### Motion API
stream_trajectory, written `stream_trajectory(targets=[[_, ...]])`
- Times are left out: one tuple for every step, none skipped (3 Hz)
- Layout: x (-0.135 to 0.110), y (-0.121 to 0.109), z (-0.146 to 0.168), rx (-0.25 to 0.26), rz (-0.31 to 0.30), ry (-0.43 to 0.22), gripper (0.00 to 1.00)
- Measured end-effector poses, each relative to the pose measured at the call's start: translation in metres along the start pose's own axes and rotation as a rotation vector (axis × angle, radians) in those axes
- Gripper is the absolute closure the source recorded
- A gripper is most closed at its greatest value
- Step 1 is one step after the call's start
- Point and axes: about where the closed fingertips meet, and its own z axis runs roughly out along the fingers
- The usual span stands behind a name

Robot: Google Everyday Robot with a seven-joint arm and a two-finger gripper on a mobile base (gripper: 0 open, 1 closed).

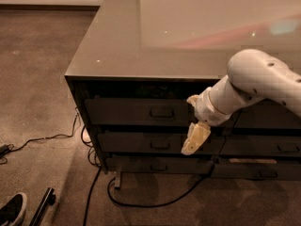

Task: Open top drawer

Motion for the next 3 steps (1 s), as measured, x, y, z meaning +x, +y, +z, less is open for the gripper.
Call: stream_trajectory(targets=[[0.001,-0.002,0.013,0.060,0.017,0.018,0.00],[-0.008,-0.011,0.027,0.104,0.007,0.019,0.00],[-0.012,-0.021,0.049,0.114,0.000,0.029,0.00]])
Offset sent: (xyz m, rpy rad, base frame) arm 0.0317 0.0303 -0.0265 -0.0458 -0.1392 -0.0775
